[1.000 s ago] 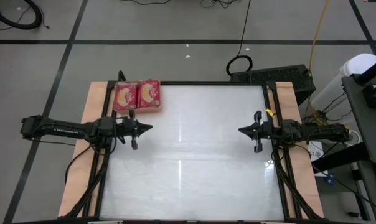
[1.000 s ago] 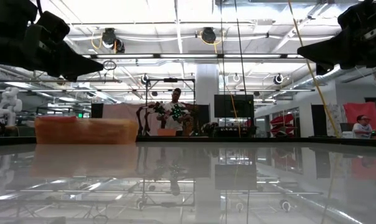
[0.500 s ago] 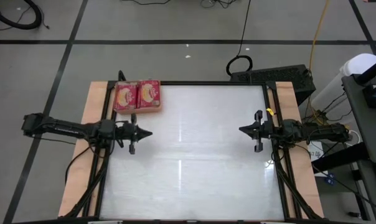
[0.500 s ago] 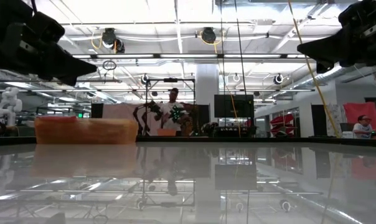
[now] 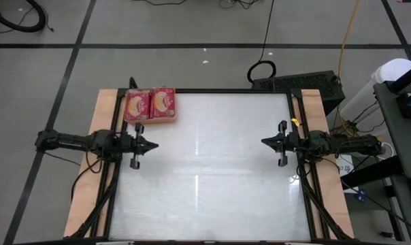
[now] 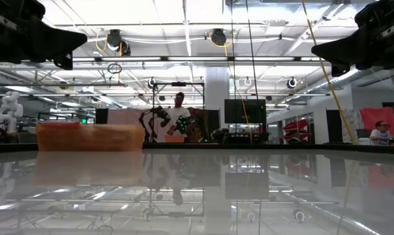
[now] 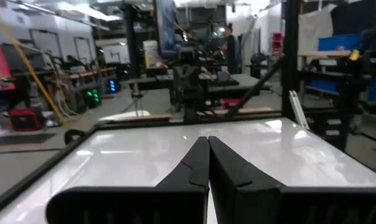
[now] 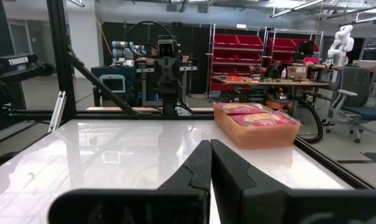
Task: Sort popcorn bags into baskets
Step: Return to Home Position
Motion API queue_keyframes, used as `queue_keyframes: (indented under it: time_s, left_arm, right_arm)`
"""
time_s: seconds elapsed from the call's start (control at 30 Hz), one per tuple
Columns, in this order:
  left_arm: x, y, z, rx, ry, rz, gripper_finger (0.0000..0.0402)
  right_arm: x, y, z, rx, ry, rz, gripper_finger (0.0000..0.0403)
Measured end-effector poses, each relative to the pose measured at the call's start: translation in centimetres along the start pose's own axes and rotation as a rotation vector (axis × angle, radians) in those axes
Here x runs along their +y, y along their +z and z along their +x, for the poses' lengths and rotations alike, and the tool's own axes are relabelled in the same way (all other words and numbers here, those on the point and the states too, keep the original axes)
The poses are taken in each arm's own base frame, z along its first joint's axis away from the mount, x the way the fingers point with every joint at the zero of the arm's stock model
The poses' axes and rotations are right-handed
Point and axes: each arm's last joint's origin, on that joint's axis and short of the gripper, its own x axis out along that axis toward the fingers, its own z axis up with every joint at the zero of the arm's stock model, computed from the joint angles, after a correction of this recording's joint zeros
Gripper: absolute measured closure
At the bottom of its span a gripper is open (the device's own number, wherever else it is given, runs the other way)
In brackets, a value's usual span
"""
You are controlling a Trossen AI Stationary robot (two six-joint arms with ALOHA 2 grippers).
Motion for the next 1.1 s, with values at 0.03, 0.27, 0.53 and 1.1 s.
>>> queue_keyframes:
  time_s: [0.03,0.27,0.53,1.1]
  left_arm:
    - [0.1,0.0,-0.2,-0.006,0.011,0.001,0.0401]
    - [1.1,-0.8,-1.0,0.072,0.107,-0.006,0.0401]
    - [1.5,-1.2,-0.9,0.114,0.102,-0.052,0.0386]
    - [1.5,-1.2,-0.9,0.108,0.105,-0.054,0.0379]
  right_arm:
    - [0.0,0.0,0.0,0.000,0.000,0.000,0.0403]
    - [0.0,0.0,0.0,0.000,0.000,0.000,0.0403]
    - [0.0,0.0,0.0,0.002,0.000,0.000,0.0403]
    - [0.0,0.0,0.0,0.002,-0.001,-0.001,0.0403]
